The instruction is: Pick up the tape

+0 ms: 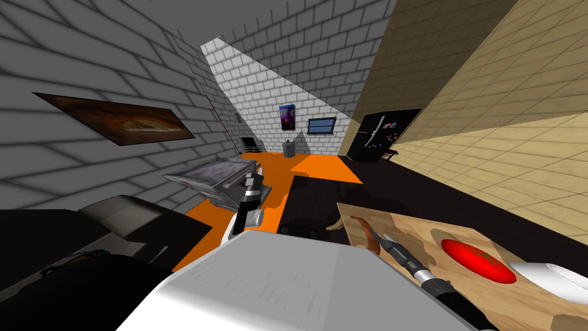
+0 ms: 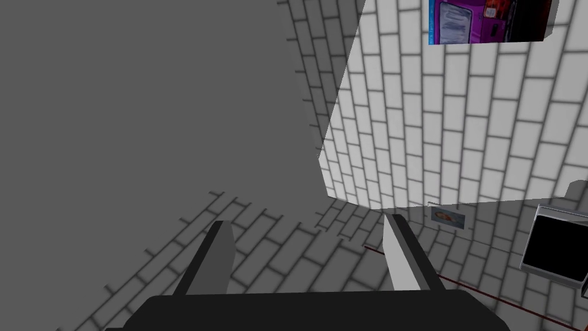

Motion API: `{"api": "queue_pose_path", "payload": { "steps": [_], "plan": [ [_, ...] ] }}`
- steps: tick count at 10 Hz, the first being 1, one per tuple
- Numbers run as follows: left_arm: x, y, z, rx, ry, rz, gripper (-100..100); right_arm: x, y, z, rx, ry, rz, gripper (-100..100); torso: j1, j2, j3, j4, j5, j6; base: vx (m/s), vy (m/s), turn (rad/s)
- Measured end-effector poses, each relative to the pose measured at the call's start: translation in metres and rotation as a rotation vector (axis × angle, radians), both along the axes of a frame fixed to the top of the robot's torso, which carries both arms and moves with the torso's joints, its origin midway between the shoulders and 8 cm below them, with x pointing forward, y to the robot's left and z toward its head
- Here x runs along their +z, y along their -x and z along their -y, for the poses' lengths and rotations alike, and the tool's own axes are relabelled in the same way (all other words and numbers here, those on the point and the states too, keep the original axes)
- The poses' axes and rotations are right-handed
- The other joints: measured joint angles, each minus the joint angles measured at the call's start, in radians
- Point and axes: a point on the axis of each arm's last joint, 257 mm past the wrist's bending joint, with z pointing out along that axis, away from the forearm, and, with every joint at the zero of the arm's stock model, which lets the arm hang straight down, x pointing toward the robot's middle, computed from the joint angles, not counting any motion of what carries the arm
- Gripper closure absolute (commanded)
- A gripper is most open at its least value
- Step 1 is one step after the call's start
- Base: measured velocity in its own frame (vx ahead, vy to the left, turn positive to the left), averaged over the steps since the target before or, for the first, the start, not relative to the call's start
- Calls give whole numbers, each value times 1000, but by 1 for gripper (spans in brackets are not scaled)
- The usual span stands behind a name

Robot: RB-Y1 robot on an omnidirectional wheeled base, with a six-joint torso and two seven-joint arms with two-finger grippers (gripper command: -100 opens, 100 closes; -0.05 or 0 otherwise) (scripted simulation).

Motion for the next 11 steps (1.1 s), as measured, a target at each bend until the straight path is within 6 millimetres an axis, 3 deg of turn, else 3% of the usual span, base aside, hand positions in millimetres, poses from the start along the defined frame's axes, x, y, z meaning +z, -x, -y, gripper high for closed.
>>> {"api": "queue_pose_path", "payload": {
  "steps": [11],
  "plan": [
    [0, 0, 0, 0, 0, 0, 0, 21, 53, 39, 201, 111, -273, -100, -3, 1, 1, 0, -1, 0, 91, 55, -36]
  ]
}}
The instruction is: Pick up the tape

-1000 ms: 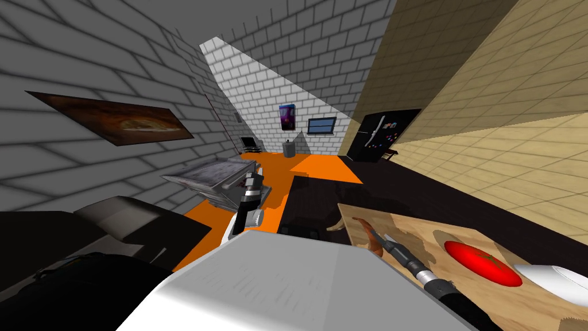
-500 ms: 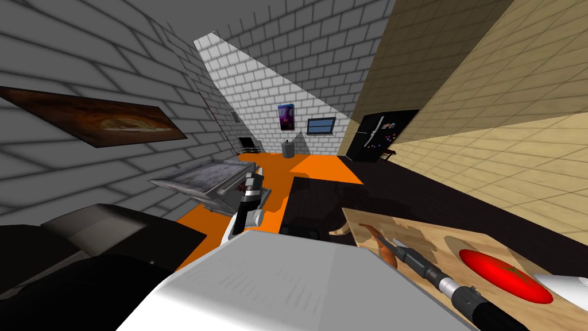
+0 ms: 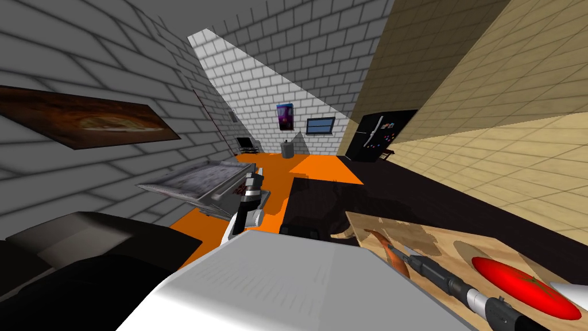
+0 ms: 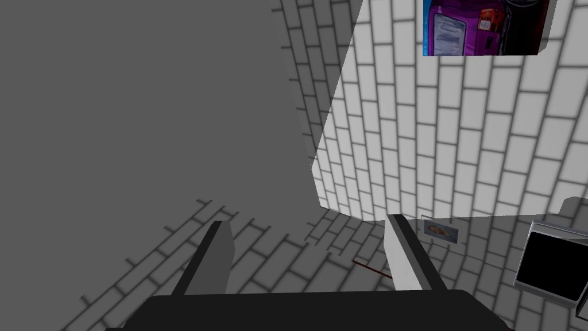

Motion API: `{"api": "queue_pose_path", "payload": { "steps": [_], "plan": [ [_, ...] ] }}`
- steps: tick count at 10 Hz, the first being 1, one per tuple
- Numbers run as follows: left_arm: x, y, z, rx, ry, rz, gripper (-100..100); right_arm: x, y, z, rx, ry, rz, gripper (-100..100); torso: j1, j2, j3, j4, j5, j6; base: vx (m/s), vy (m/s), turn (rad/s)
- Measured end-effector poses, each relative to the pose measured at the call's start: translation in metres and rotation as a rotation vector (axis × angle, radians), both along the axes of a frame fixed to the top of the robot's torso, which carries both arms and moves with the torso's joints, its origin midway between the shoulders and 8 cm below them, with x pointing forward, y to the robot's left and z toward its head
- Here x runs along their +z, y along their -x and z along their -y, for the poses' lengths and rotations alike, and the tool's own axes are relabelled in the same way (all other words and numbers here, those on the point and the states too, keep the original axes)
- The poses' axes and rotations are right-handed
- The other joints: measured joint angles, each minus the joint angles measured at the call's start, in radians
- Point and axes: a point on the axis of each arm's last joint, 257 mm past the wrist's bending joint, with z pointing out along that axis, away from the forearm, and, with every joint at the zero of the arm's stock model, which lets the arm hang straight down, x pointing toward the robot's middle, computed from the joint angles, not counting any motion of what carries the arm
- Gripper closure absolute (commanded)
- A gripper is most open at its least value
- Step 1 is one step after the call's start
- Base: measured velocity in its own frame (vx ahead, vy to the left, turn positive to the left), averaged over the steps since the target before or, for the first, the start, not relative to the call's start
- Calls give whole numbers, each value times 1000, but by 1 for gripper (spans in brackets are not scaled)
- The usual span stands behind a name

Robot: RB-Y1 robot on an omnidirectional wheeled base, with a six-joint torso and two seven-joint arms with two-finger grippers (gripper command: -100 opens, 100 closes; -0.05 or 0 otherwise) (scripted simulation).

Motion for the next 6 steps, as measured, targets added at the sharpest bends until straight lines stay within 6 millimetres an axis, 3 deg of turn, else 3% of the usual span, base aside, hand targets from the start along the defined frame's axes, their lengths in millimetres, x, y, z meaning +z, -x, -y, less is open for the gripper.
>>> {"api": "queue_pose_path", "payload": {
  "steps": [6],
  "plan": [
    [0, 0, 0, 0, 0, 0, 0, 0, 55, 28, 33, 46, -223, -100, 0, -2, -1, 0, 0, 0, 98, 41, 8]
  ]
}}
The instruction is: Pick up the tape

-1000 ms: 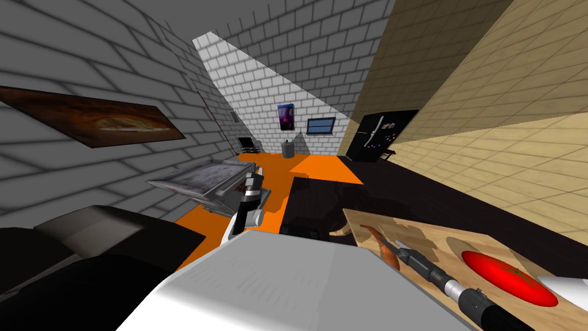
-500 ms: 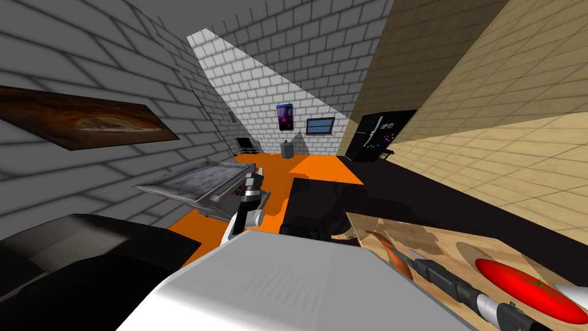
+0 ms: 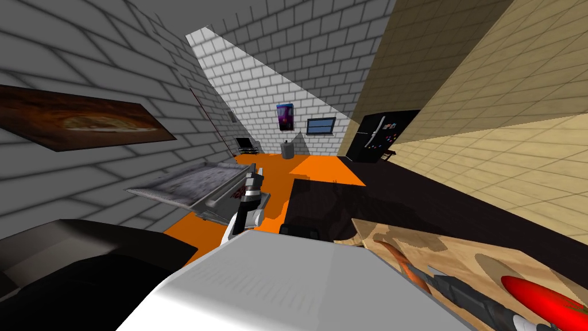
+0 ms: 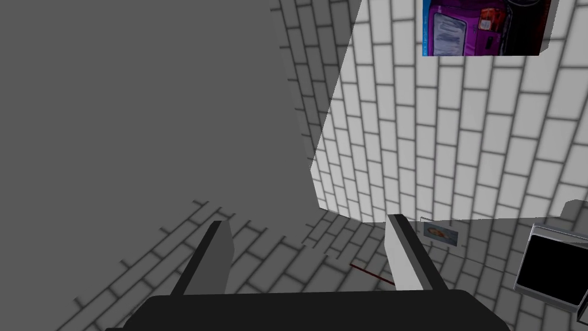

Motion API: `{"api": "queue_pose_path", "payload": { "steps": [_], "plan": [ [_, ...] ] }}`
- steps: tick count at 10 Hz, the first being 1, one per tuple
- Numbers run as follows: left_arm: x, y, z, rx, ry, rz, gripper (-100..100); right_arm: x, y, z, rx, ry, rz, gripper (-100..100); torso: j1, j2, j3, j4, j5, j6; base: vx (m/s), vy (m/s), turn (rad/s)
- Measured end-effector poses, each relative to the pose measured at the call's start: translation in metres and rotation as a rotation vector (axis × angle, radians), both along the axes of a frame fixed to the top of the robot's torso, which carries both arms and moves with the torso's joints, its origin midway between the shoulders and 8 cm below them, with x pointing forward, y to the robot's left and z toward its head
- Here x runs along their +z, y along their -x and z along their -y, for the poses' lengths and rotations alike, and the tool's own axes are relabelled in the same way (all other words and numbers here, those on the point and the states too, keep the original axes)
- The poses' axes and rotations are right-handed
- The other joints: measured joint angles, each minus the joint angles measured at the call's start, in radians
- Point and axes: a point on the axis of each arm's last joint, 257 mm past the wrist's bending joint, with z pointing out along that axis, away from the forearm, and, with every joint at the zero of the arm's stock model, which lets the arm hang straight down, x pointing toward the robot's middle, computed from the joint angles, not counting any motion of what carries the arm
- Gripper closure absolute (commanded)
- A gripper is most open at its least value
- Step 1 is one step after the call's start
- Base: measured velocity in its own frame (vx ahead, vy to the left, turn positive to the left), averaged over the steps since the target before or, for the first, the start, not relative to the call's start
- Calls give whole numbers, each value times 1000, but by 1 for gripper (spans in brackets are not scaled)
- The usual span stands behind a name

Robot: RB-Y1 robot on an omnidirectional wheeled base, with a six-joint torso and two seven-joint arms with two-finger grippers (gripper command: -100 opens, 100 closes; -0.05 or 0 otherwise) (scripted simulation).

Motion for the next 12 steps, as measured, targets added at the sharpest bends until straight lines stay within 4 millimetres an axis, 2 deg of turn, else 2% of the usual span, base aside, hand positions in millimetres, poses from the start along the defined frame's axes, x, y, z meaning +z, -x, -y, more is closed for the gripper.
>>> {"api": "queue_pose_path", "payload": {
  "steps": [2, 3, 5, 7, 8, 9, 10, 12],
  "plan": [
    [0, 0, 0, 0, 0, 0, 0, -4, 27, 8, -21, -2, -76, -100, -1, -1, -1, 0, 0, 0, 139, 13, 48],
    [0, 0, 0, 0, 0, 0, 0, -11, 47, 12, -40, -8, -128, -100, -2, -2, -1, -1, -1, 0, 100, 15, 23],
    [0, 0, 0, 0, 0, 0, 0, -8, 73, 18, -64, -9, -197, -100, -1, 0, 0, 0, 0, 0, 123, 39, 47],
    [0, 0, 0, 0, 0, 0, 0, -14, 101, 18, -98, -20, -273, -100, 0, -1, -1, 0, 0, 0, 103, 20, 24],
    [0, 0, 0, 0, 0, 0, 0, -15, 107, 21, -107, -22, -288, -100, -2, 1, 1, 0, 0, 0, 112, 38, 52],
    [0, 0, 0, 0, 0, 0, 0, -17, 121, 22, -122, -24, -324, -100, 0, 0, 0, 0, 0, 0, 163, 73, 84],
    [0, 0, 0, 0, 0, 0, 0, -18, 142, 25, -149, -31, -371, -100, 2, -2, -1, -1, 0, 0, 175, 48, 61],
    [0, 0, 0, 0, 0, 0, 0, -23, 172, 26, -196, -43, -444, -100, -2, -2, -2, -1, 0, 0, 99, -5, 36]
  ]
}}
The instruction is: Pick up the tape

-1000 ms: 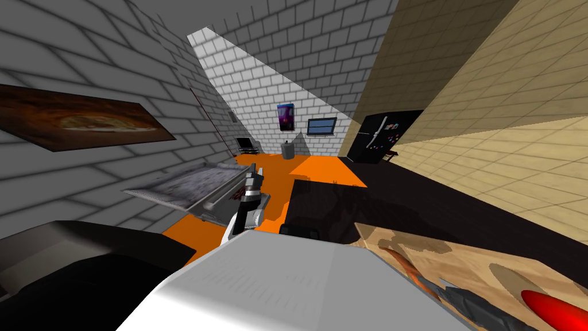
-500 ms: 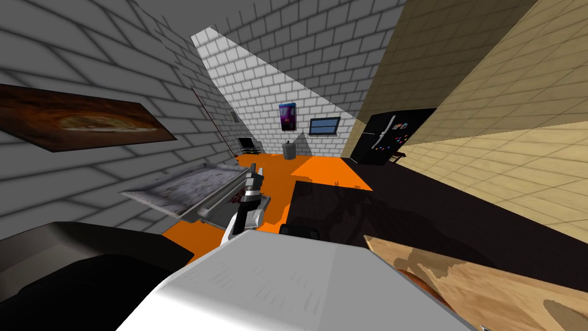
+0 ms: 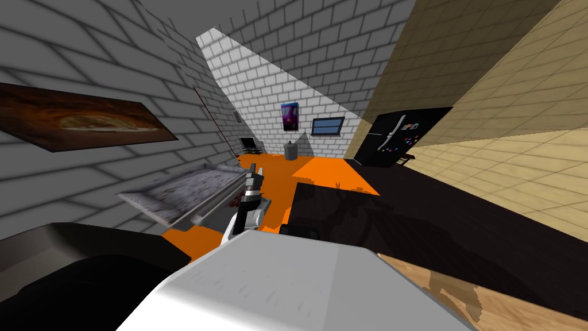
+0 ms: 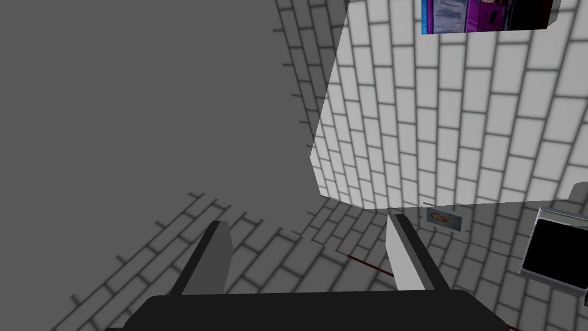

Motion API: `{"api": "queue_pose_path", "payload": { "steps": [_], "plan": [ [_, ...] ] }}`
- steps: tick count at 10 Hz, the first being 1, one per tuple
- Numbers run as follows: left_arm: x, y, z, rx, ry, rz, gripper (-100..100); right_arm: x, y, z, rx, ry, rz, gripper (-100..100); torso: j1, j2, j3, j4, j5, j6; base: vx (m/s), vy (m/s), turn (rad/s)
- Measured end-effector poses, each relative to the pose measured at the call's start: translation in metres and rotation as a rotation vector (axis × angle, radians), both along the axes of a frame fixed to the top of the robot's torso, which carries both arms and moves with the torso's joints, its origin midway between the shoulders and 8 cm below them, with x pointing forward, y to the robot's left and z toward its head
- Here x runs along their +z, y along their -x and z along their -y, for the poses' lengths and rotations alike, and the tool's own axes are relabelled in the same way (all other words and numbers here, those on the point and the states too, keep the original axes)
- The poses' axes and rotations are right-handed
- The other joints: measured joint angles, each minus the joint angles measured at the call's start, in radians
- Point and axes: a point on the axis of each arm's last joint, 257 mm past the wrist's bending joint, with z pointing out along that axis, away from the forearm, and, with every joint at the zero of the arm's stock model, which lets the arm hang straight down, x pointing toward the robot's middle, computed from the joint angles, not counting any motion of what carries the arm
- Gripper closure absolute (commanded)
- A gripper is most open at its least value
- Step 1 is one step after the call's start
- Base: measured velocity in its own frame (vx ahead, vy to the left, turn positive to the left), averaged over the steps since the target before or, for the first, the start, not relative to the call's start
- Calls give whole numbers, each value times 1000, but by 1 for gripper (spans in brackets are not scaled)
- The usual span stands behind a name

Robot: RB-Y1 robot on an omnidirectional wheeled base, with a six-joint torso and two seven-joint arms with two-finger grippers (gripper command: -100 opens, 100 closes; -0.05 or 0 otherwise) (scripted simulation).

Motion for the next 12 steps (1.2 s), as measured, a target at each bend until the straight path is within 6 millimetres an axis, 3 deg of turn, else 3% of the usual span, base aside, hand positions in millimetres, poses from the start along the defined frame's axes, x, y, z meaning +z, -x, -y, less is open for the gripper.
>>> {"api": "queue_pose_path", "payload": {
  "steps": [1, 2, 4, 5, 9, 10, 11, 12],
  "plan": [
    [0, 0, 0, 0, 0, 0, 0, 0, 1, 0, -3, 0, -3, 0, -1, 4, 2, 1, 0, 0, 12, 0, 1],
    [0, 0, 0, 0, 0, 0, 0, 0, 1, 0, -3, 0, -2, -100, -1, 8, 4, 2, 0, 0, -4, -14, -4],
    [0, 0, 0, 0, 0, 0, 0, -19, -4, -8, -3, -1, 5, -100, -2, 11, 6, 3, -1, 0, -13, -16, 0],
    [0, 0, 0, 0, 0, 0, 0, -20, -4, -7, -2, 2, 6, 100, -1, 11, 6, 3, -1, 0, 0, 0, 0],
    [0, 0, 0, 0, 0, 0, 0, -20, -4, -7, -2, 2, 6, 100, 0, 10, 6, 2, 0, 1, 0, 0, 0],
    [0, 0, 0, 0, 0, 0, 0, -20, -4, -7, -2, 2, 6, 0, 0, 10, 6, 2, 0, 1, 0, 0, 0],
    [0, 0, 0, 0, 0, 0, 0, -20, -4, -7, -2, 2, 6, 100, 0, 10, 6, 2, 0, 1, 9, 17, 3],
    [0, 0, 0, 0, 0, 0, 0, -13, -3, -3, -2, 3, 3, 100, 1, 10, 6, 2, 1, 1, 13, 17, 0]
  ]
}}
